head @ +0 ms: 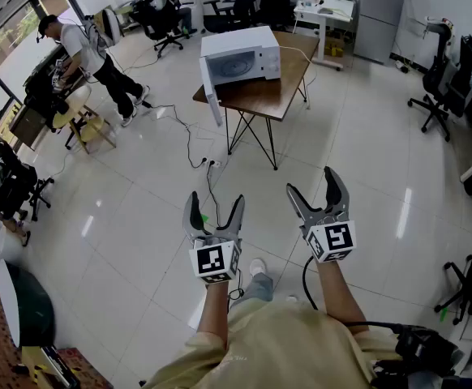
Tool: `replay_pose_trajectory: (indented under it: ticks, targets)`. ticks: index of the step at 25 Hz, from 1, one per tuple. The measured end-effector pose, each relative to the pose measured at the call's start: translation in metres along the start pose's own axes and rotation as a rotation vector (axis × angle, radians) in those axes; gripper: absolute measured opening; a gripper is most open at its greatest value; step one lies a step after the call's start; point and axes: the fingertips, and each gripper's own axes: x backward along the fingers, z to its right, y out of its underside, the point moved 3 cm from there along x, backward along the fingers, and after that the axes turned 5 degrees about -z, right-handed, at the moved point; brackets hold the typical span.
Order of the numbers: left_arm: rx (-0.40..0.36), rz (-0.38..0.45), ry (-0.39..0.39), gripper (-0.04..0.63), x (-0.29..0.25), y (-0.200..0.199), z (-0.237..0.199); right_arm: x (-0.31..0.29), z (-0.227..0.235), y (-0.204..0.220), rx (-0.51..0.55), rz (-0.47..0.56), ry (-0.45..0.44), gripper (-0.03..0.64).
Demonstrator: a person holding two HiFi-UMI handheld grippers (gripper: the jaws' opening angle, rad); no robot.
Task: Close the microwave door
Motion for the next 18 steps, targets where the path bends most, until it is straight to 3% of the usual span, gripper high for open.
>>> replay_pose_trajectory:
  ticks: [9, 18]
  targets:
    - [-0.027, 0.047, 0.041, 0.456, -0.077, -0.001, -0.097, -0.137, -0.054, -0.008, 0.062, 0.088, -0.075, 0.408]
    - [0.078, -0.003, 0.042, 0.456, -0.161, 0.048, -0.173, -0.243, -0.048, 0.046, 0.061, 0.019, -0.086, 0.408]
